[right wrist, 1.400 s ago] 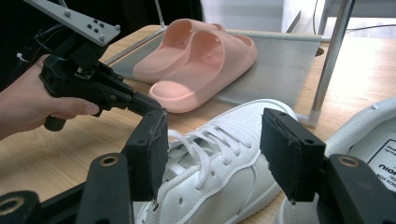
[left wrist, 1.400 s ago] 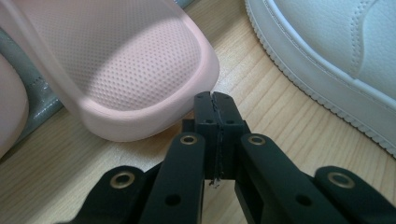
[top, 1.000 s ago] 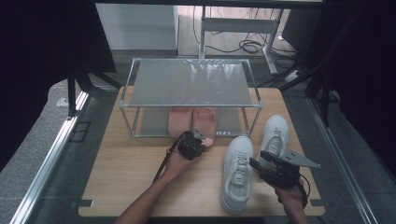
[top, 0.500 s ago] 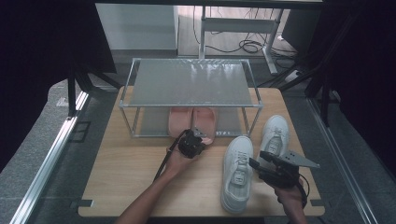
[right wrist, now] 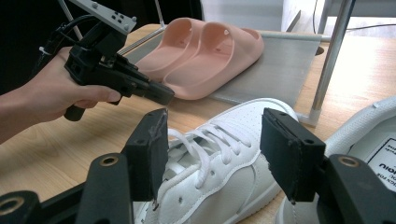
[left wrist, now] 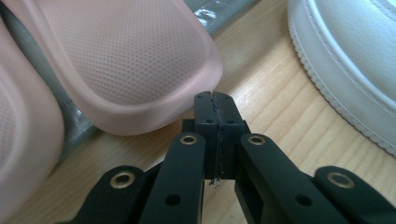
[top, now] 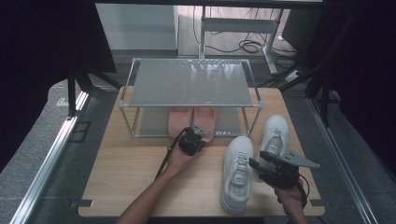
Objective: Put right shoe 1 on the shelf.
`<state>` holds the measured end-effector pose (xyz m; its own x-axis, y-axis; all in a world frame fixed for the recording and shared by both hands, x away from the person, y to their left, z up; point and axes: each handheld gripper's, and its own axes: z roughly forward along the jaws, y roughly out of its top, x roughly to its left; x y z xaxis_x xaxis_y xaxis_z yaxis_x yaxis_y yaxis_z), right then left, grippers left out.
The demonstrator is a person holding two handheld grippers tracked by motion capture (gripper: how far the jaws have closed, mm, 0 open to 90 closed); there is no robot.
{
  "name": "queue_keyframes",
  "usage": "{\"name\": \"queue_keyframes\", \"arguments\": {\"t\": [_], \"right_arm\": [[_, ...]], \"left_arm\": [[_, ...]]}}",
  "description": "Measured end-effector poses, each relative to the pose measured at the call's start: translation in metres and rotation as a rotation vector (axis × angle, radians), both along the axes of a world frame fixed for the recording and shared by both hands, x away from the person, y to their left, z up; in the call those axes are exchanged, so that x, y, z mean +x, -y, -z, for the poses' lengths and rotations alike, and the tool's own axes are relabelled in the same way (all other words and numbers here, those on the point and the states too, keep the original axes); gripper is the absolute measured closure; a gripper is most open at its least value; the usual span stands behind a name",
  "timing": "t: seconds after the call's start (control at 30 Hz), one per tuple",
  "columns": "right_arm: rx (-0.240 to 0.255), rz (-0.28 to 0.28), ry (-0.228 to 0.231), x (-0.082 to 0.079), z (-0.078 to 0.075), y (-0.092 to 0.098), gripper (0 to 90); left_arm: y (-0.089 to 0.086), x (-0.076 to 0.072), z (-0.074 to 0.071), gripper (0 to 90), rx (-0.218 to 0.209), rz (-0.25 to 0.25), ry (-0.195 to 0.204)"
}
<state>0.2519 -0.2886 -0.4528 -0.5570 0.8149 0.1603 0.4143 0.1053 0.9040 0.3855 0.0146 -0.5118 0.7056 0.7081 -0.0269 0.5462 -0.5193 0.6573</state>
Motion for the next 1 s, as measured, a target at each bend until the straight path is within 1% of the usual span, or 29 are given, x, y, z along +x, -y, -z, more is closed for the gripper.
{"name": "queue_keyframes", "arguments": {"t": [0.13, 0.23, 0.43, 0.57, 0.67, 0.73, 0.8, 0.83, 0.9, 1.0], "right_arm": [[0.001, 0.001, 0.001, 0.000, 0.000, 0.001, 42.5], [0.002, 0.002, 0.002, 0.000, 0.000, 0.001, 42.5], [0.001, 0.002, 0.003, 0.000, 0.000, 0.001, 42.5], [-0.001, 0.003, 0.003, 0.000, 0.000, 0.001, 42.5], [0.002, 0.003, 0.002, 0.000, 0.000, 0.001, 42.5], [0.003, 0.004, 0.002, 0.000, 0.000, 0.002, 42.5], [0.003, 0.006, 0.002, 0.000, 0.000, 0.002, 42.5], [0.003, 0.006, 0.002, 0.000, -0.001, 0.002, 42.5], [0.004, 0.006, 0.004, -0.001, -0.001, 0.003, 42.6], [0.004, 0.006, 0.002, -0.001, -0.001, 0.002, 42.5]], "left_arm": [[0.002, 0.007, 0.000, 90.0, 0.007, -0.011, 0.002], [0.001, 0.012, 0.001, 90.0, 0.002, -0.013, 0.005], [0.001, 0.018, 0.004, 90.0, -0.017, -0.048, 0.003], [0.001, 0.020, 0.005, 90.0, -0.021, -0.056, 0.005], [0.001, 0.017, 0.003, 89.5, -0.017, -0.046, 0.004], [-0.001, 0.012, -0.001, 89.5, -0.020, -0.034, 0.018], [-0.002, 0.005, -0.006, 89.5, -0.029, -0.026, 0.020], [-0.004, 0.002, -0.008, 89.2, -0.036, -0.019, 0.028], [-0.009, -0.006, -0.012, 88.6, -0.044, -0.002, 0.032], [-0.017, -0.018, -0.014, 87.1, -0.052, 0.010, 0.032]]}}
